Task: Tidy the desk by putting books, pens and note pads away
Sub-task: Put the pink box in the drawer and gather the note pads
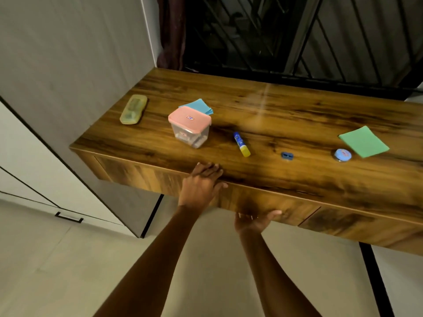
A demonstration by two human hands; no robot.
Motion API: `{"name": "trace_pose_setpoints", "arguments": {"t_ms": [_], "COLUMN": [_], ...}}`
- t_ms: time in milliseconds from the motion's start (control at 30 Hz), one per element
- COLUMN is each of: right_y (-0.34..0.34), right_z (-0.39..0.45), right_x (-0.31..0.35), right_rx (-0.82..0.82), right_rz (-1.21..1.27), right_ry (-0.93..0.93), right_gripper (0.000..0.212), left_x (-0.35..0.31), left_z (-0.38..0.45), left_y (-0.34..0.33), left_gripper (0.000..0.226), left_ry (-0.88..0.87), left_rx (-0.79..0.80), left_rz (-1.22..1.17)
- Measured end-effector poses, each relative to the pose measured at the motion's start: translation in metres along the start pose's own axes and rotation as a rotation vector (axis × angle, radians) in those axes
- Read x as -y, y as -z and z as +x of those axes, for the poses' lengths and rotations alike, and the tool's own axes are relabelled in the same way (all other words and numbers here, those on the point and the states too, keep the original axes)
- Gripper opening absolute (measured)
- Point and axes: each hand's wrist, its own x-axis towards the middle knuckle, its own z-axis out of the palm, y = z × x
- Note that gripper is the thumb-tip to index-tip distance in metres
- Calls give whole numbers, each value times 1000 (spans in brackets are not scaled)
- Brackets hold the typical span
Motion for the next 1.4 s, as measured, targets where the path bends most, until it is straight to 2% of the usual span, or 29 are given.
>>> {"name": "trace_pose_setpoints", "arguments": {"t_ms": [33,100,267,400,500,600,667,700,767,833,867,900,967,1033,1067,1100,1133,1200,1400], "right_y": [2,5,11,21,41,61,69,73,79,77,73,69,60,49,42,33,24,10,-4], "right_z": [6,14,17,3,-19,-47,-70,-79,-93,-104,-112,-119,-143,-164,-172,-178,-182,-188,-197], "right_x": [-2,-5,-3,-4,-8,-6,0,2,7,19,26,34,44,44,42,39,36,29,37], "right_rx": [15,28,-3,1,-16,-61,-80,-139,-412,-670,-725,-707,-518,-307,-190,-44,112,342,533], "right_rz": [37,55,-2,-2,6,33,-22,-80,-324,-691,-883,-1047,-1367,-1799,-2056,-2281,-2434,-2611,-2675], "right_ry": [16,20,-30,0,2,-12,15,47,224,552,714,867,1078,1218,1210,1084,875,495,308], "right_gripper": [99,93,101,101,121,141,134,121,91,77,74,71,62,48,46,48,51,46,22], "left_x": [1,1,4,1,-2,-1,1,1,0,-4,-5,-7,-9,-12,-13,-15,-16,-17,-18], "left_z": [0,0,0,0,-2,-11,-23,-28,-35,-42,-45,-48,-57,-65,-69,-73,-77,-86,-115], "left_y": [-2,-1,-2,1,5,3,3,4,8,14,16,17,21,26,27,30,32,34,40], "left_gripper": [47,45,42,38,38,55,76,84,95,101,105,108,113,116,117,117,117,117,117], "left_ry": [-11,-23,-16,46,104,68,42,47,70,100,114,129,154,164,168,173,178,191,209], "left_rx": [-17,-39,-24,-67,5,110,202,247,322,358,370,379,384,395,400,403,404,410,448], "left_rz": [1,-13,-59,-126,-209,-152,-103,-88,-67,-66,-69,-72,-70,-70,-74,-79,-88,-111,-172]}}
